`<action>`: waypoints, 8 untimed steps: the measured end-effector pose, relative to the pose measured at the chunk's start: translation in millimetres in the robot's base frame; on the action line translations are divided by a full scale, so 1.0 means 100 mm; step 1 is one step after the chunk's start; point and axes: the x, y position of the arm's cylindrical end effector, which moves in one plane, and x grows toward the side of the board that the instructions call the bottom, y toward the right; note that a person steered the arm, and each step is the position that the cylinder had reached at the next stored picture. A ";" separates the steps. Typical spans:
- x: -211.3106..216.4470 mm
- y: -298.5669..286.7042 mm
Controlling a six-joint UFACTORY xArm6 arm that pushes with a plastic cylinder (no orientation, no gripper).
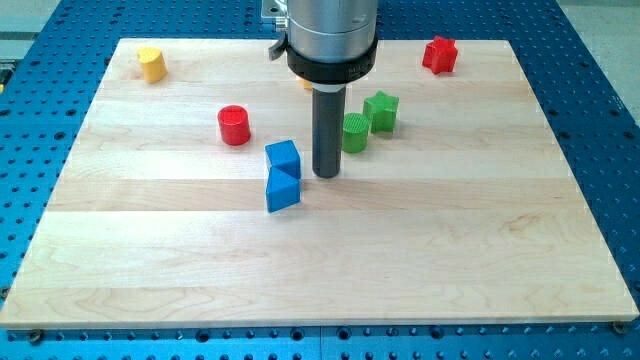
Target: Separate the blue blocks from each other
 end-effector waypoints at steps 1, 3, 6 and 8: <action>0.00 0.00; 0.00 -0.09; 0.15 -0.79; 0.20 -0.46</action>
